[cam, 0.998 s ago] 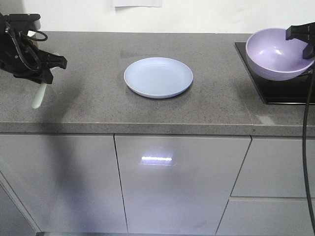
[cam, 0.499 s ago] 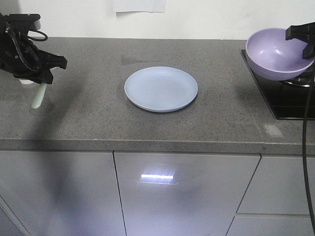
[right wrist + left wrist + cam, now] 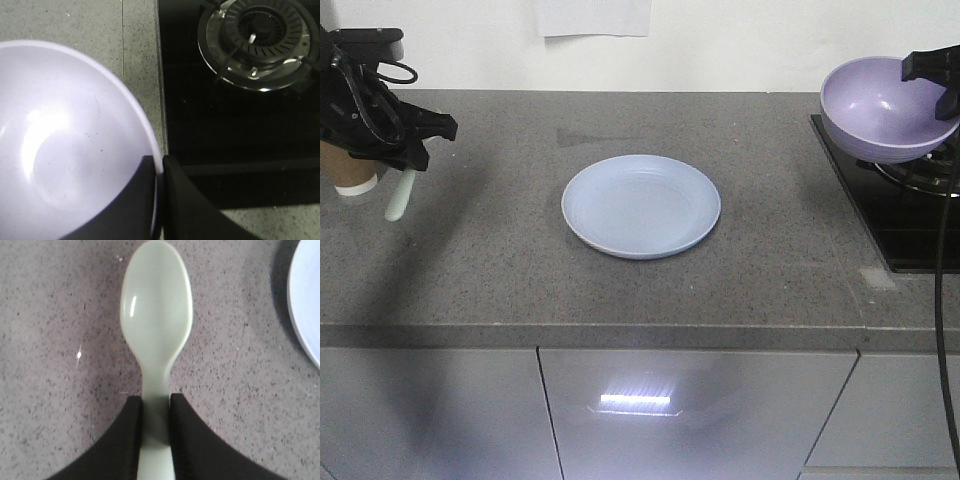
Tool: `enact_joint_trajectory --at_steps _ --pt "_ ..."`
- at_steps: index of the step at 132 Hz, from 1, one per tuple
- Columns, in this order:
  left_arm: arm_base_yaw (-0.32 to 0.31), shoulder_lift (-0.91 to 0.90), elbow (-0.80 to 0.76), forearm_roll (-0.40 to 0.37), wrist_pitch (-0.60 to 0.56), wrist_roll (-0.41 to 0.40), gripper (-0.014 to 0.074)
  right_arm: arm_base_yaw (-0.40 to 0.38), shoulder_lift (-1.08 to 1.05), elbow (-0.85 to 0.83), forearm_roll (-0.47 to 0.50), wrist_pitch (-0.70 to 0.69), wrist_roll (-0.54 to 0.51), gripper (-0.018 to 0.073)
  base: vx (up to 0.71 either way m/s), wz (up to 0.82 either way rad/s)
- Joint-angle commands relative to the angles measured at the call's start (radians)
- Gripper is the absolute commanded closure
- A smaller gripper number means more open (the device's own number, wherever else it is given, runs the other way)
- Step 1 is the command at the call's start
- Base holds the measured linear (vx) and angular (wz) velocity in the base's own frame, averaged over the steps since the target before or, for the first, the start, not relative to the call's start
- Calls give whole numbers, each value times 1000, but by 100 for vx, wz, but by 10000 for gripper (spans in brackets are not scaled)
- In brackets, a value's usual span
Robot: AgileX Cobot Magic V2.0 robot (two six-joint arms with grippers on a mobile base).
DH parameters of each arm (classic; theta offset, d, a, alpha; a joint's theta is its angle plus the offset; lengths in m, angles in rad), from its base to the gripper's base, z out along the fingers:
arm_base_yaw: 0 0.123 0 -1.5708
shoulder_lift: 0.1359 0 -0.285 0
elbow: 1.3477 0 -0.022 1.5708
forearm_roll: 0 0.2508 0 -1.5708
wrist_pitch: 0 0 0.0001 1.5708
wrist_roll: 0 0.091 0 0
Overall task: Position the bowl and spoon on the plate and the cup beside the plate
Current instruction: 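Drive forward until the blue plate is centered, holding spoon and bowl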
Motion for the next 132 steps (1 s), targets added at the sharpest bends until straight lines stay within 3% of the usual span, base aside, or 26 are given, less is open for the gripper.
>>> enact_joint_trajectory --at_steps 1,132 --pt "-4 -57 -27 -13 -40 -2 603 -2 -51 -33 0 -56 -12 566 13 -1" --pt "-4 -57 -27 -13 -40 -2 603 -2 -51 -33 0 -56 -12 566 10 -1"
